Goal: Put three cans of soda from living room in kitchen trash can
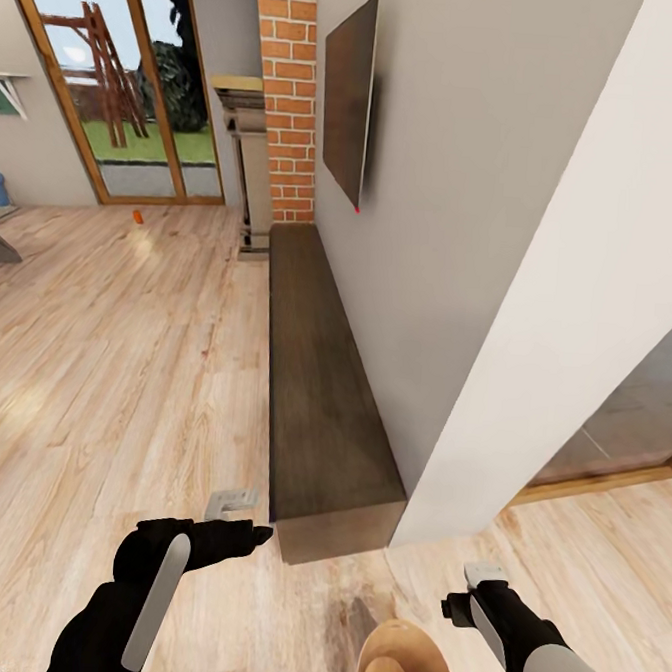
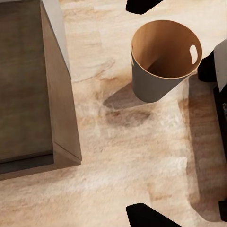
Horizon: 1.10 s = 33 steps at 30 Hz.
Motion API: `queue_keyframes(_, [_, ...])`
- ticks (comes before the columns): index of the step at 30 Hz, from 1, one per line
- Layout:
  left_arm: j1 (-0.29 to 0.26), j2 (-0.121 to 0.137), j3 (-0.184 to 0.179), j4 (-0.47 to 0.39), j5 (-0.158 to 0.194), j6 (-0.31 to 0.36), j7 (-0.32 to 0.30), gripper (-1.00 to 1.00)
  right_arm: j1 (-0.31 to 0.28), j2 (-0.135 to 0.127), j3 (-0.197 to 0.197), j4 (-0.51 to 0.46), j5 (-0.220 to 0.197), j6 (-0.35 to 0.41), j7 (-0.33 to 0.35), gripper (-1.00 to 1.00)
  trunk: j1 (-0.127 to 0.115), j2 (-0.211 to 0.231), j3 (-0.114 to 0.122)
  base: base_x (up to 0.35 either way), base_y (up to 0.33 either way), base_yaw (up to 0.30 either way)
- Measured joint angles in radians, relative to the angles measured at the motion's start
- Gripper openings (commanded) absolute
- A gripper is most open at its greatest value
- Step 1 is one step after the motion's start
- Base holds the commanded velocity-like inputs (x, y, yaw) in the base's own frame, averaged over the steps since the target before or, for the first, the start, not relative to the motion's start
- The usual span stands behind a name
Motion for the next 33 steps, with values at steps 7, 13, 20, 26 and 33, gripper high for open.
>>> queue_keyframes(7, [0.000, 0.000, 0.000, 0.000, 0.000, 0.000, 0.001, 1.00, 0.000, 0.002, 0.001, 0.003, -0.001, 0.002, 0.000, 1.00, 0.000, 0.000, -0.011, 0.000, 0.000, 0.000])
queue_keyframes(13, [0.000, 0.000, 0.000, 0.000, 0.002, 0.000, 0.001, 1.00, 0.000, 0.004, 0.001, 0.004, -0.001, 0.002, 0.000, 1.00, 0.000, 0.000, -0.021, 0.000, 0.000, 0.000])
queue_keyframes(20, [-0.001, -0.001, 0.000, -0.001, 0.005, 0.000, 0.001, 1.00, -0.001, 0.007, 0.001, 0.002, -0.001, 0.004, 0.000, 1.00, 0.000, 0.000, -0.032, 0.000, 0.000, 0.000])
queue_keyframes(26, [-0.002, -0.003, -0.001, -0.003, 0.006, 0.000, 0.001, 1.00, -0.008, 0.006, 0.000, 0.002, -0.002, 0.008, 0.000, 1.00, 0.000, 0.000, -0.042, 0.000, 0.000, 0.000])
queue_keyframes(33, [-0.003, -0.005, -0.001, -0.008, 0.007, 0.003, 0.001, 1.00, -0.012, 0.004, 0.000, 0.010, -0.003, 0.002, 0.000, 1.00, 0.000, 0.000, -0.053, 0.000, 0.000, 0.000])
